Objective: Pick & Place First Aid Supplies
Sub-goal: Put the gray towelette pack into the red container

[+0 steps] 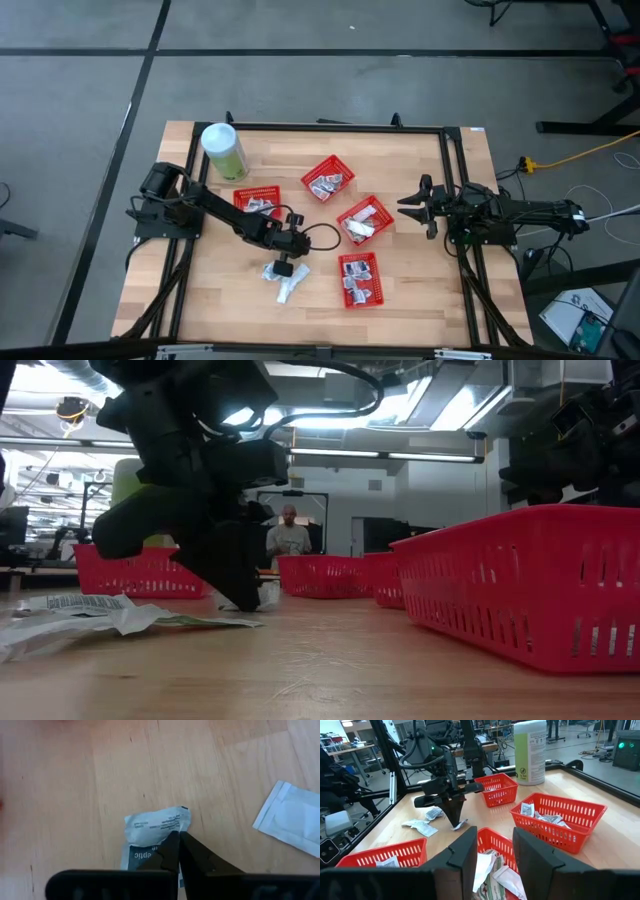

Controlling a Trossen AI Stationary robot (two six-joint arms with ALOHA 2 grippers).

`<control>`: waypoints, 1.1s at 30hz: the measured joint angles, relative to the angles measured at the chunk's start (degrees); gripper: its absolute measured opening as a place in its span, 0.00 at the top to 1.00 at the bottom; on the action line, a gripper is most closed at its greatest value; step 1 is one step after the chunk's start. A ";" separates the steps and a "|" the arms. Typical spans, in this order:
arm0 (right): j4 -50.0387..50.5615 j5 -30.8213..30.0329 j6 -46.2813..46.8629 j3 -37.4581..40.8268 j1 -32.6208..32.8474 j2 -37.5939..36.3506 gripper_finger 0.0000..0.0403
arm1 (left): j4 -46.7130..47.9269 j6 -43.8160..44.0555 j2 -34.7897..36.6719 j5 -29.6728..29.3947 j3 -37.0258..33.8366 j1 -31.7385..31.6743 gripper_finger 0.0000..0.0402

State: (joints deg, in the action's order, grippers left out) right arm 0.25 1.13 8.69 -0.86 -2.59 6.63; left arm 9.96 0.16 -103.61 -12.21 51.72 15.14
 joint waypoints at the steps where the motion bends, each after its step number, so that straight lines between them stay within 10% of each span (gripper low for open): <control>1: -0.02 0.00 -0.06 0.00 0.00 -0.02 0.69 | 0.03 -0.01 0.55 -0.18 -0.03 0.00 1.00; 33: -0.02 0.00 -0.06 0.00 0.00 -0.02 0.69 | 2.75 -6.95 22.96 -21.29 -0.15 0.07 1.00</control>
State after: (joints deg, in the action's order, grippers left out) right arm 0.23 1.13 8.62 -0.86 -2.59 6.61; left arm 12.70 -6.79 -80.65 -33.49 51.57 15.20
